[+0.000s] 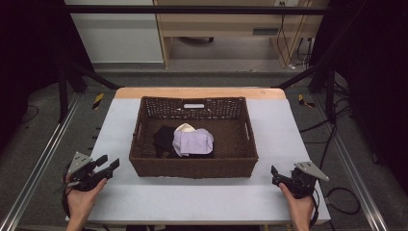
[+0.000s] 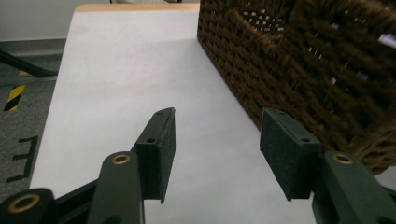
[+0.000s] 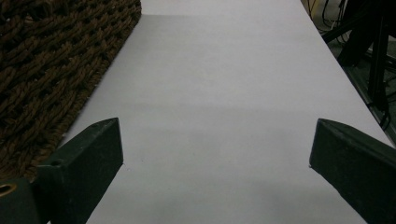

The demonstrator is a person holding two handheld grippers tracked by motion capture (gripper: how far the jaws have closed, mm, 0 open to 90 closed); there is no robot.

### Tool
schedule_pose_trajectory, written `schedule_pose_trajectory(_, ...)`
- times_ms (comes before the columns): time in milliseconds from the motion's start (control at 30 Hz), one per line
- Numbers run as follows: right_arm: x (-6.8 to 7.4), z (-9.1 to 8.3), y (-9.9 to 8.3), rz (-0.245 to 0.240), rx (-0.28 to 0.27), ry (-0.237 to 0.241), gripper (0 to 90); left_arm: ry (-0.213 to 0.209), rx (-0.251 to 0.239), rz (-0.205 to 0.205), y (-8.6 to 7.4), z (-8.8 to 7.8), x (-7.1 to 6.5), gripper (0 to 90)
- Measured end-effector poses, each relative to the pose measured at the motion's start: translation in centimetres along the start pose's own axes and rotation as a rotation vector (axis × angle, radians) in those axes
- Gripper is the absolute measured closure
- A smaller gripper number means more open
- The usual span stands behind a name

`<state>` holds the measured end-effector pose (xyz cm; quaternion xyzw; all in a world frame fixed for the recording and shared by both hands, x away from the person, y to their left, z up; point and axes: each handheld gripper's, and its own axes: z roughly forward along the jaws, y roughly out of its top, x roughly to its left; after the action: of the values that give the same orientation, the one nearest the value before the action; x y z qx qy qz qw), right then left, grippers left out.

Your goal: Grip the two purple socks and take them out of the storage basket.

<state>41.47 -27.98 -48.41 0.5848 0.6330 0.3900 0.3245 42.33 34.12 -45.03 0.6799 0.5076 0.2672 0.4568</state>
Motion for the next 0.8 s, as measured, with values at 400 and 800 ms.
schedule_pose_trajectory(400,0.1,0.0,0.0,0.001,-0.023,0.003,3.7,-0.046,-0.109,-0.027,2.8,-2.3,-0.9,46.9)
schedule_pose_trajectory(800,0.3,0.2,0.0,-0.006,-0.010,0.005,3.7,-0.078,-0.123,0.022,6.1,-2.5,-2.8,43.6)
